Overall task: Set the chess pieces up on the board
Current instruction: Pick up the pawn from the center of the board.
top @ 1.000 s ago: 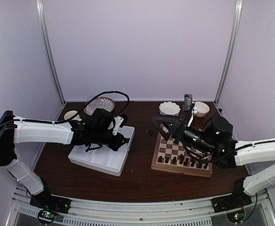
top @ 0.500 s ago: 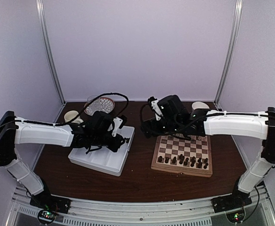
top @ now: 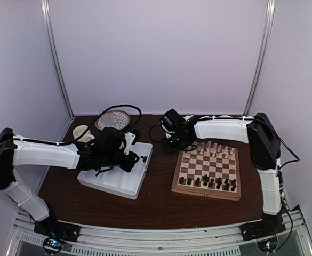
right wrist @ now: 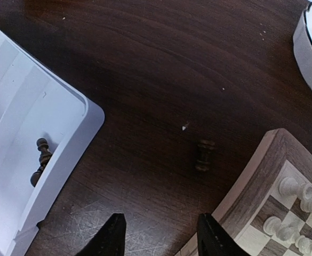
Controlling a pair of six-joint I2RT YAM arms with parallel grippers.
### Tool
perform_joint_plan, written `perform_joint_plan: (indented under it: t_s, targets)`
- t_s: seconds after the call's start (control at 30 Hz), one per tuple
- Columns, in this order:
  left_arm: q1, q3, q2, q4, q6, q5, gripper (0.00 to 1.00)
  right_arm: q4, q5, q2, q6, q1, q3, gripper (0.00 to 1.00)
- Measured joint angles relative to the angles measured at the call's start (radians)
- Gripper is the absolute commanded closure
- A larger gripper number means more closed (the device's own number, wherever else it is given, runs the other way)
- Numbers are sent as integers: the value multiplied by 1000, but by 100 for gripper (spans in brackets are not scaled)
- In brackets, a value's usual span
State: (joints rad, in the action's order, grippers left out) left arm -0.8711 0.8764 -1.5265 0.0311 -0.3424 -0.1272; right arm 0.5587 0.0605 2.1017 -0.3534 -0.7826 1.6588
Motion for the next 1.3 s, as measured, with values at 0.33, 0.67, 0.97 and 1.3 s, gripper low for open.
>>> perform_joint_plan:
  t_s: [0.33,0.67,0.97,1.3]
  targets:
    - [0,-1,1,-15,-6,0,84,20,20,99,-17,27,78,62]
    - [0,-16,8,-23,-8,1,83,-6,28,140,-17,68,78,65]
    - [0,-16,8,-31,-8,5,83,-25,25,179,-17,73,93,75]
    - [0,-19,16,-31,-9,8,83,-25,18,204,-18,74,123,94]
